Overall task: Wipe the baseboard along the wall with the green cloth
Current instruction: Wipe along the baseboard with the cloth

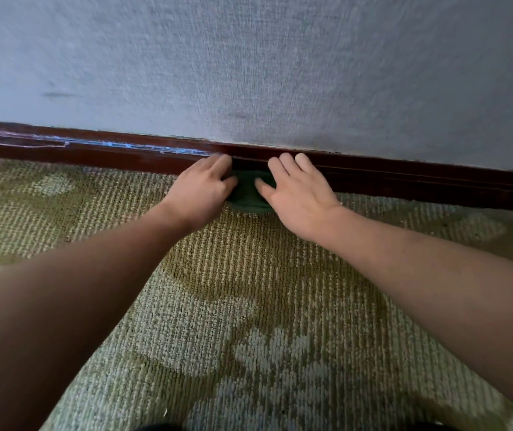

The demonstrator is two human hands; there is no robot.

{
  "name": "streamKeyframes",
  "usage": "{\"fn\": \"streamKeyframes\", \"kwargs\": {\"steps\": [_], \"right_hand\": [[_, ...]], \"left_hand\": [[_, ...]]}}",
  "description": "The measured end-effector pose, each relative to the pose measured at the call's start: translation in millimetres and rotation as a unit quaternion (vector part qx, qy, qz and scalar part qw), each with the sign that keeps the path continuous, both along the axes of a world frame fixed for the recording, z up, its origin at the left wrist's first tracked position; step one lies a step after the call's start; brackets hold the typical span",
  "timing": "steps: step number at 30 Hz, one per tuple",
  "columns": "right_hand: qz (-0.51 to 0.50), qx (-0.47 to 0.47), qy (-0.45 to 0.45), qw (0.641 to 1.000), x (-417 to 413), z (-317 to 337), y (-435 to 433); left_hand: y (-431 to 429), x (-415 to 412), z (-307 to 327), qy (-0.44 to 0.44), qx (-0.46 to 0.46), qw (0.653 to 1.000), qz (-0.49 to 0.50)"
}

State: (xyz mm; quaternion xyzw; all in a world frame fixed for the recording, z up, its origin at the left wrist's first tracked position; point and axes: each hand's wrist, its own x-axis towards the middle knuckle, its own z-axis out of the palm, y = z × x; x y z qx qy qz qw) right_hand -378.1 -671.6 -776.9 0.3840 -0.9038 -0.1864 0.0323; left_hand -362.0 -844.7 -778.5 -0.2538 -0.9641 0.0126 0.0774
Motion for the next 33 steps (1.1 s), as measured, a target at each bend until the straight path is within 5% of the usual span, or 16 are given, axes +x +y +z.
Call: {"fn": "streamKeyframes", "kwargs": {"steps": [8,23,33], "right_hand": [[-0.011,0.005,0.084,0.996,-8,19,-3],[-0.013,0.015,0.059,0.998,-14,-4,6],[-0.011,0.002,0.055,0.998,-12,-5,-19]], "left_hand": [[-2,-8,16,0.056,0.012,0.998,0.016],[-7,-18,5,0.096,-0.031,0.993,-0.060],[-23,-12,3,0.064,-0.024,0.998,0.000]]}}
